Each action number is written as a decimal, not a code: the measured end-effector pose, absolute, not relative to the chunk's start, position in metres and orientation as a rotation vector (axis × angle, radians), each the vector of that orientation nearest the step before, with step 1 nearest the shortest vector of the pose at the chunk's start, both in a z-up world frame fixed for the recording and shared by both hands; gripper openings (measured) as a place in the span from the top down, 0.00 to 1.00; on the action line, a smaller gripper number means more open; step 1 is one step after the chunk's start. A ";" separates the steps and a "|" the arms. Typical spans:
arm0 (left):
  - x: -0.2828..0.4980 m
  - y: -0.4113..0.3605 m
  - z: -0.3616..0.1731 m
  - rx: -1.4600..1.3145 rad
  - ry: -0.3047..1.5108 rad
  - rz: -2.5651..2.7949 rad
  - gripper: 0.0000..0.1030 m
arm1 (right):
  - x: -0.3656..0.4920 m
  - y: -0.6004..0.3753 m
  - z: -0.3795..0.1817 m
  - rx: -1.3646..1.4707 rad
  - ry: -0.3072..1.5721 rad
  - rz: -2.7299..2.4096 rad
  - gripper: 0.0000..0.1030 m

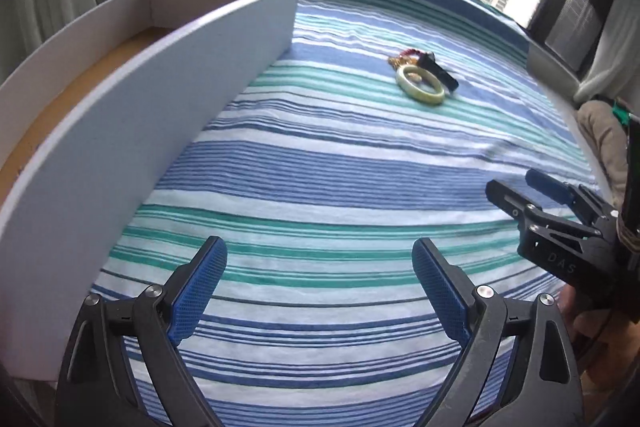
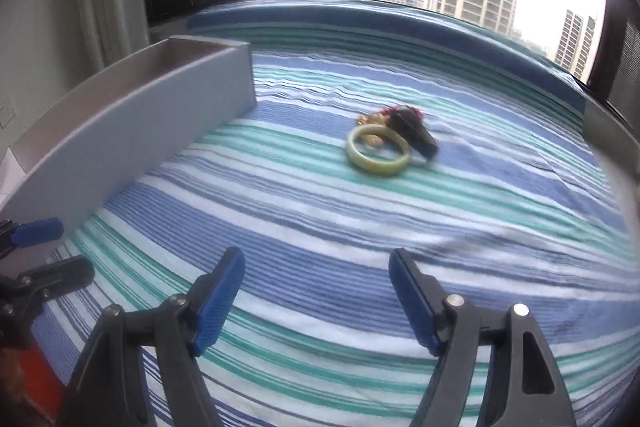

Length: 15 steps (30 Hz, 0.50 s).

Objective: Organize jewelry
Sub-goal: 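Withdraw both tools from the box back over the remaining jewelry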

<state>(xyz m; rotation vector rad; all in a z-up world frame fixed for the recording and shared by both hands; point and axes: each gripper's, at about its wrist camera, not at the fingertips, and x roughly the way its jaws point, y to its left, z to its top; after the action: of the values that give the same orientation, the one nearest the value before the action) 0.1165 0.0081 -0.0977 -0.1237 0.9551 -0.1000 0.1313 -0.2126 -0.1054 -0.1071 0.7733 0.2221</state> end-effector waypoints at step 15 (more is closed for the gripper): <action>0.111 -0.060 -0.126 0.028 1.038 -0.172 0.08 | 0.079 -0.291 -0.139 -0.002 0.818 0.045 0.26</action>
<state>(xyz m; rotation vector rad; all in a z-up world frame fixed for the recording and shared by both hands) 0.1108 -0.0604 -0.1264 0.0283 1.0376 -0.1715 0.0794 -0.2908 -0.1386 -0.0019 0.8184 0.0454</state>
